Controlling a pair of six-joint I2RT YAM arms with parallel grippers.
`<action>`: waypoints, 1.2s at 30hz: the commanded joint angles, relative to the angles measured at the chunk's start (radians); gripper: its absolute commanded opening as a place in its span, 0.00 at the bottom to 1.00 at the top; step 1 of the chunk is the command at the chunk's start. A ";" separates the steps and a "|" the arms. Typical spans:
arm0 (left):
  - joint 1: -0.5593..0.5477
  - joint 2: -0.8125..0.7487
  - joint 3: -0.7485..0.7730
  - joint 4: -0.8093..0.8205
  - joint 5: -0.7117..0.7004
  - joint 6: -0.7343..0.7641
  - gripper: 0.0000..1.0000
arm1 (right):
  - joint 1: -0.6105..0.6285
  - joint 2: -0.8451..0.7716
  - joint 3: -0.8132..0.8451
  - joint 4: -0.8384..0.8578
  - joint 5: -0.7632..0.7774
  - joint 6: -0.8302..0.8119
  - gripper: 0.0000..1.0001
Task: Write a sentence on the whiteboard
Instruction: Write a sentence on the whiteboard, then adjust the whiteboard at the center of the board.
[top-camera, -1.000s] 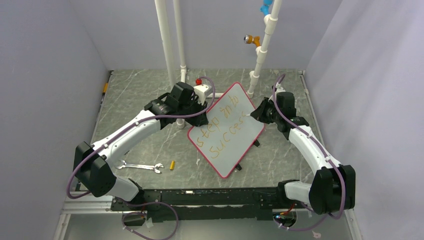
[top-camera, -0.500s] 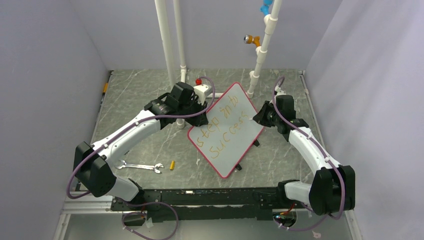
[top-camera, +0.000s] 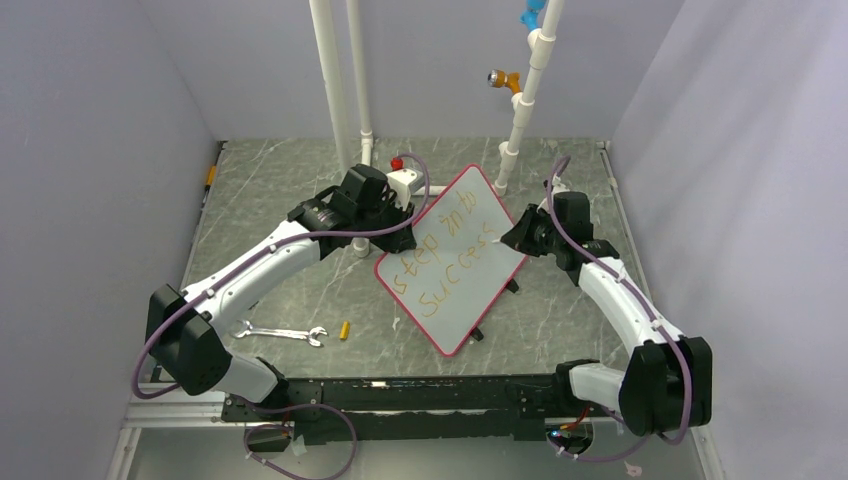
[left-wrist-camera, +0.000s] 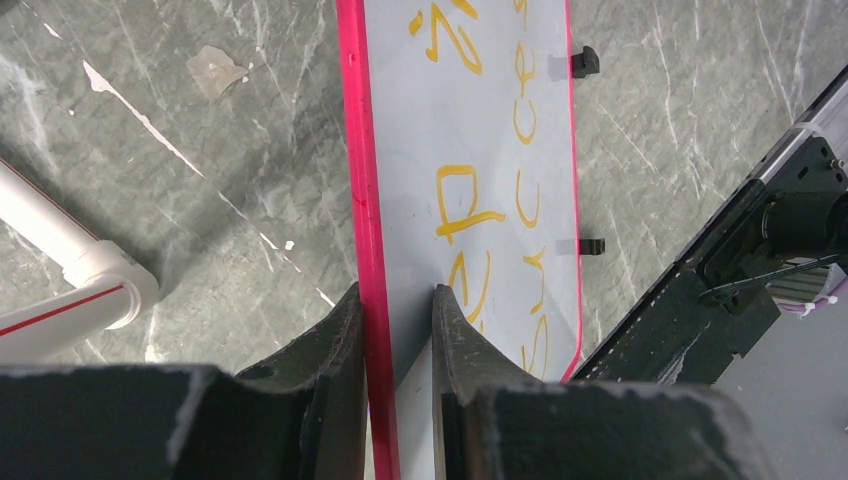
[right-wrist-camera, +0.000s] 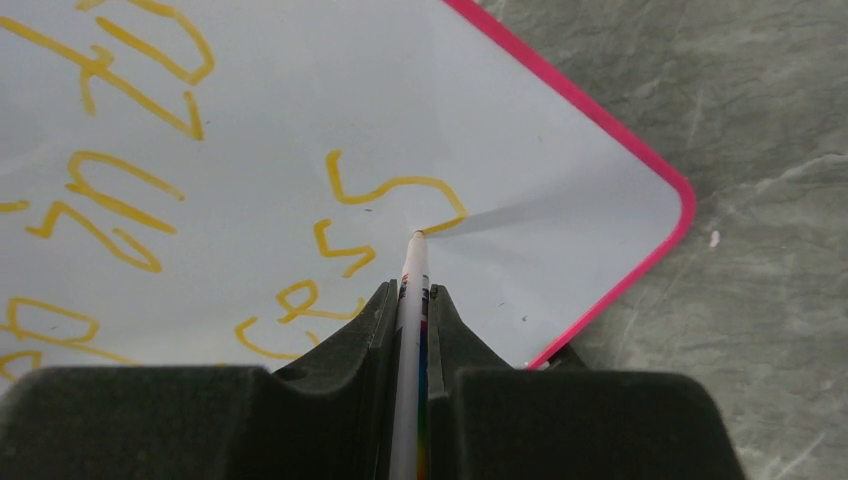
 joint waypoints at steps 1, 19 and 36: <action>0.000 -0.023 -0.012 -0.008 -0.120 0.135 0.00 | 0.006 -0.021 0.038 0.029 -0.097 0.042 0.00; 0.002 -0.049 -0.016 -0.006 -0.121 0.129 0.00 | 0.007 -0.348 0.198 -0.284 0.062 0.065 0.00; -0.005 -0.042 -0.050 -0.052 0.066 0.065 0.00 | 0.007 -0.522 0.142 -0.376 0.052 0.075 0.00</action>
